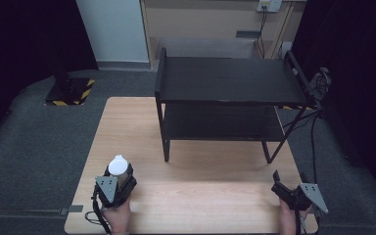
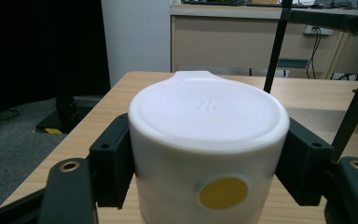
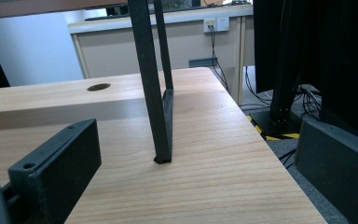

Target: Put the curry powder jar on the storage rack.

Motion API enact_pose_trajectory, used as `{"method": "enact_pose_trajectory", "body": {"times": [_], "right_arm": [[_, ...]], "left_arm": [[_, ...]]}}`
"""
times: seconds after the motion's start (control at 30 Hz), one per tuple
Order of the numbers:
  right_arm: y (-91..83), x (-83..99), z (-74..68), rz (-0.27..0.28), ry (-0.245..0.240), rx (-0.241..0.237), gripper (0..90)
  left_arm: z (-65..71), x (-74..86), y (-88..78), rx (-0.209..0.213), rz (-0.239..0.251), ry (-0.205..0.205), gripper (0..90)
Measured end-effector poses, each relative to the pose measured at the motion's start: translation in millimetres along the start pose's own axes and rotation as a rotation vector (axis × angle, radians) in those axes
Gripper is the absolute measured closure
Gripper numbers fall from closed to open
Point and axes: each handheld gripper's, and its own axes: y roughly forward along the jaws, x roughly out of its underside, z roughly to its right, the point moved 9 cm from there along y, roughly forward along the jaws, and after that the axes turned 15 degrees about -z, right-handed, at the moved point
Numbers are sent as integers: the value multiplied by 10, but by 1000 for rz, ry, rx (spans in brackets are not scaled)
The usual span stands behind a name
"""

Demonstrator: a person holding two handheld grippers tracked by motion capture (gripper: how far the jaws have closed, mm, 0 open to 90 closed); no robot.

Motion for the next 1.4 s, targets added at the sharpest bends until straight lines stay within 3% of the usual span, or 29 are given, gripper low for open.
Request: {"method": "enact_pose_trajectory", "body": {"times": [0.07, 0.2, 0.3, 0.47, 0.5, 0.53, 0.57, 0.63, 0.67, 0.77, 0.83, 0.9, 0.93, 0.97, 1.0, 1.03, 1.07, 1.2, 1.4], "right_arm": [[0, 0, 0, -1, 0, 0, 8], [0, 0, -1, 0, 0, 1, 8], [-4, 5, 2, 8, 13, 4, 8], [-7, 8, 9, 12, 16, -1, 8], [-12, 11, 15, 16, 24, -4, 8], [-12, 11, 15, 16, 24, -4, 8], [-14, 11, 13, 15, 31, 1, 8], [-15, 11, 11, 14, 29, 2, 8], [-16, 12, 12, 16, 30, 0, 8], [-21, 17, 22, 22, 33, -2, 8], [-23, 18, 24, 24, 32, -5, 6], [-23, 17, 23, 22, 24, -8, 6], [-23, 17, 23, 22, 24, -8, 6], [-20, 14, 17, 18, 14, -7, 6], [-20, 14, 17, 18, 14, -7, 6], [-18, 11, 12, 13, 0, -8, 6], [-18, 11, 12, 13, 0, -8, 6], [-15, 9, 9, 10, -6, -10, 6], [-18, 13, 11, 15, -4, -10, 6]], "left_arm": [[11, -5, -18, -6, -6, -3, 298], [-4, 13, -56, 32, -3, -32, 299], [99, -7, -168, 31, 13, 15, 299], [247, -117, -329, 83, 23, 13, 299], [342, -182, -400, 110, 19, 19, 299], [342, -182, -400, 110, 19, 19, 299], [468, -248, -473, 146, 10, 33, 299], [608, -293, -533, 176, 0, 38, 299], [608, -293, -533, 176, 0, 38, 299], [955, -384, -604, 233, -12, 54, 299], [991, -396, -607, 237, -10, 56, 299], [1194, -495, -614, 256, -1, 63, 299], [1194, -495, -614, 256, -1, 63, 299], [1313, -587, -612, 267, 5, 63, 299], [1313, -587, -612, 267, 5, 63, 299], [1426, -689, -608, 272, 20, 64, 299], [1426, -689, -608, 272, 20, 64, 299], [1610, -967, -586, 275, 41, 51, 299], [1754, -1298, -509, 254, 67, 68, 299]]}}
